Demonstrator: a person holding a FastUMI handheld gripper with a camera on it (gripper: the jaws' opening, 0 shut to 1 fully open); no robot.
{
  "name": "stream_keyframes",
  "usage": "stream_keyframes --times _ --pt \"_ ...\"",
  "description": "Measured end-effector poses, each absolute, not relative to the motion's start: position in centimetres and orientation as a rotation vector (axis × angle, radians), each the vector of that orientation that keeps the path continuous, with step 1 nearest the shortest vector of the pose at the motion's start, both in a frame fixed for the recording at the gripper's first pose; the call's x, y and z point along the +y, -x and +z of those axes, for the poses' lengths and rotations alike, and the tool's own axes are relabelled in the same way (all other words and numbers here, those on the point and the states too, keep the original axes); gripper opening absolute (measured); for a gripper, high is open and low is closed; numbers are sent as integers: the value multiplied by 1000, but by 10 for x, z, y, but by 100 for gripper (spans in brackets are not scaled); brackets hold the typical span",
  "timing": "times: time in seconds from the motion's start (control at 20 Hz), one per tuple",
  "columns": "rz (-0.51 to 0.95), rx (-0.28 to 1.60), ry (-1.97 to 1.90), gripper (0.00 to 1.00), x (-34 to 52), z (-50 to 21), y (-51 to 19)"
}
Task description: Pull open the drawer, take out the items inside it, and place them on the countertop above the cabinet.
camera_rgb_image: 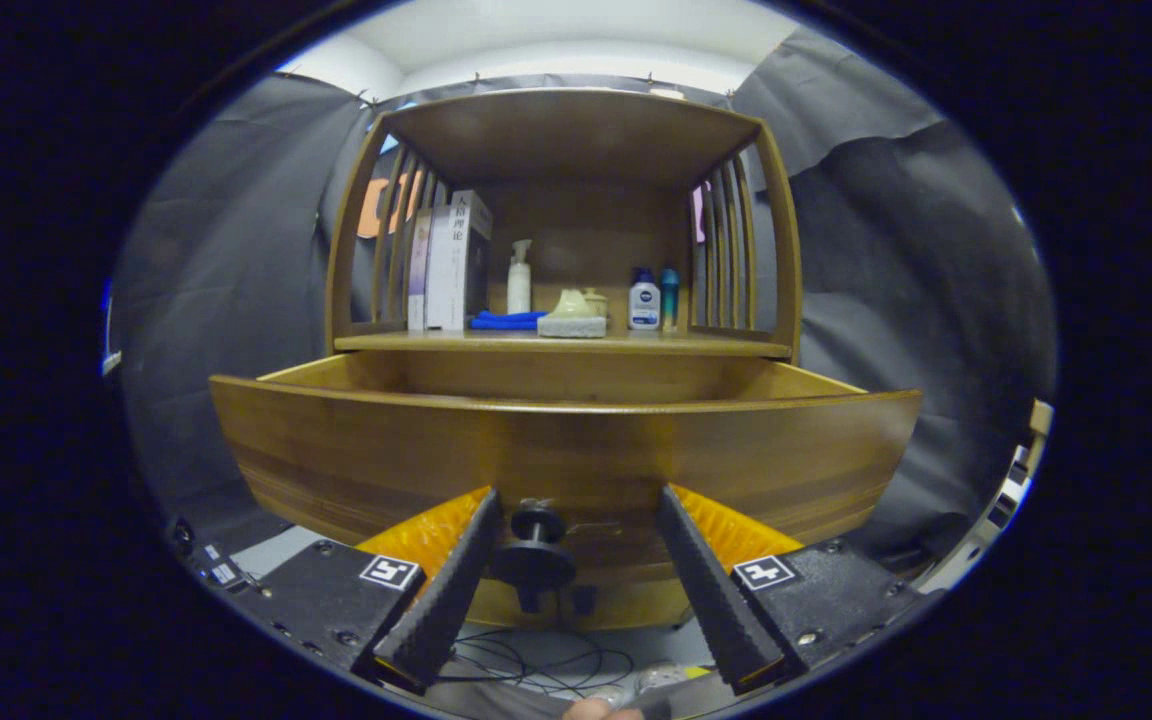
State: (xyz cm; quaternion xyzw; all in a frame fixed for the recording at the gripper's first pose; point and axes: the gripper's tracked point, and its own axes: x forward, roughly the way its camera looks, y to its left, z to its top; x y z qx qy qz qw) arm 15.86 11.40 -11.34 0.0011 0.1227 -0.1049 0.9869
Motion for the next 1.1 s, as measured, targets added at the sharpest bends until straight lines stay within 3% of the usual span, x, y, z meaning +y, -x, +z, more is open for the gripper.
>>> stream_keyframes --times 1.1 --pt "-203 261 0 99 108 -103 -199"
